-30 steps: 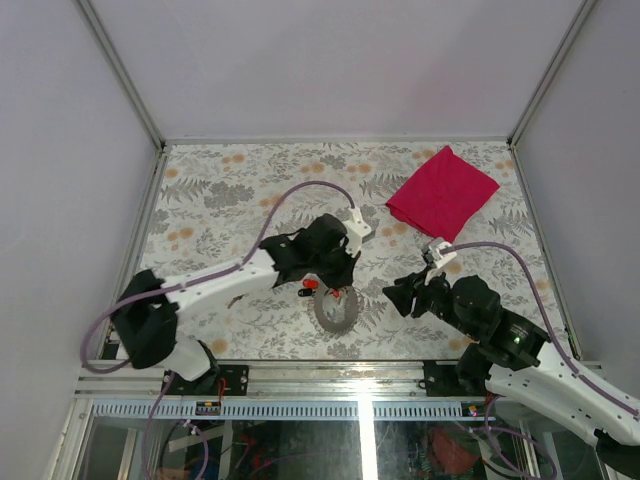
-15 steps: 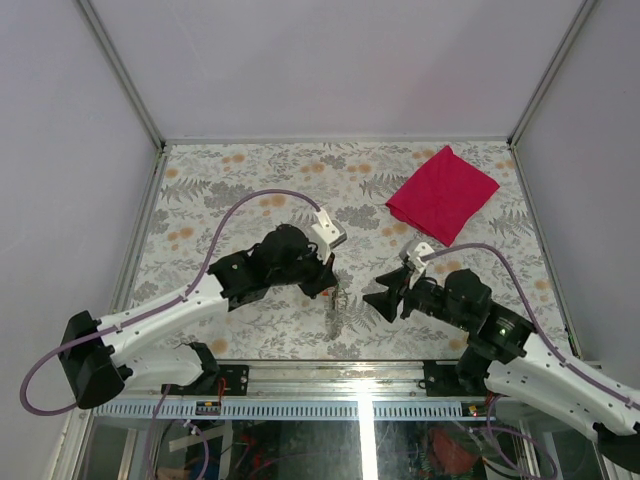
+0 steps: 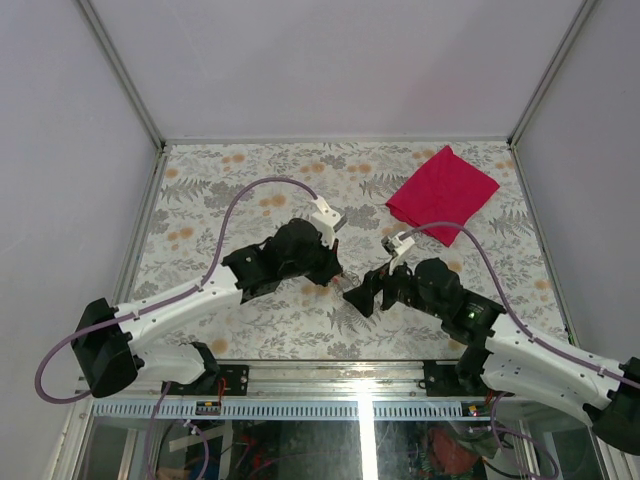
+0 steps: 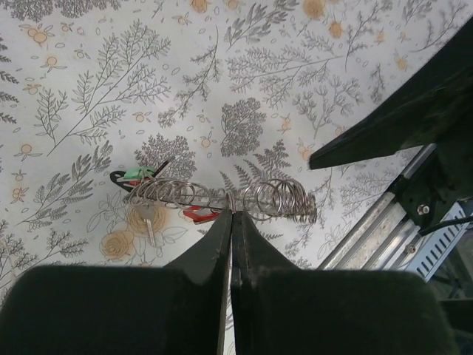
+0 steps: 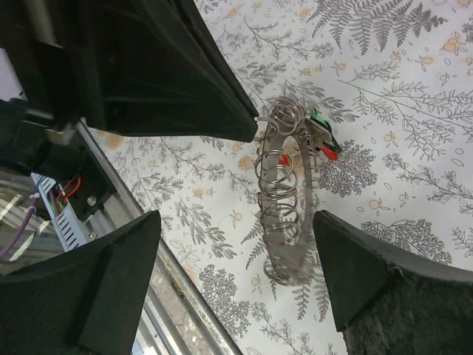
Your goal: Put the keys on the keyring
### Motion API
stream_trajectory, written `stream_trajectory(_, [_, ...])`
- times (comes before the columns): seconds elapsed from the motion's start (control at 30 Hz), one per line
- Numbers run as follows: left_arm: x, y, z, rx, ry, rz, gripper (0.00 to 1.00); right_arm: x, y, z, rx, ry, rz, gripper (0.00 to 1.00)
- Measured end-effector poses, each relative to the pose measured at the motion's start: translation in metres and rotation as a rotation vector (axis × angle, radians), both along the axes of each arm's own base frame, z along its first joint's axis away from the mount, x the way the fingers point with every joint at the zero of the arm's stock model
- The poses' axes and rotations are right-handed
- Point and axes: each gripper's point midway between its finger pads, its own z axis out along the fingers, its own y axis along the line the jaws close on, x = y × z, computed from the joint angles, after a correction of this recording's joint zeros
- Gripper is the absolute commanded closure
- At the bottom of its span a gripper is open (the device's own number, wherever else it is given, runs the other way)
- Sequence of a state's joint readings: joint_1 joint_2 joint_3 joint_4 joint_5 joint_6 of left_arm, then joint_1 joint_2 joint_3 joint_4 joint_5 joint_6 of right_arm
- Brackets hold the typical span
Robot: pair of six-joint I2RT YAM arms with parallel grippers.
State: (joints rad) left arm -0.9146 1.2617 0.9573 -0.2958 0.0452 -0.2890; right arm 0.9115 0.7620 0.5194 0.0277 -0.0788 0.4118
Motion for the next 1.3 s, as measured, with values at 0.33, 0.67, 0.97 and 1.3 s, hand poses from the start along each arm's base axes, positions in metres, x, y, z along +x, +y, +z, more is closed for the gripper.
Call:
stream_trajectory(0.33, [0.006, -0.006, 0.014, -0.039, -0.016, 0.021, 1.00, 0.017, 0.007, -0.047, -0.105, 0.019, -0.027, 0.27])
stream_trajectory(0.67, [0.006, -0.006, 0.015, -0.039, -0.016, 0.022, 1.00, 0.024, 0.013, -0.058, -0.129, -0.060, 0.010, 0.66])
stream_trajectory(0.97, [0.004, -0.003, 0.029, -0.069, -0.041, 0.025, 0.94, 0.024, 0.016, -0.044, -0.070, -0.143, 0.037, 1.00])
stream_trajectory(1.3, [-0.003, 0.013, 0.118, -0.262, -0.185, 0.048, 0.65, 0.019, 0.010, -0.013, 0.055, -0.279, 0.034, 1.00])
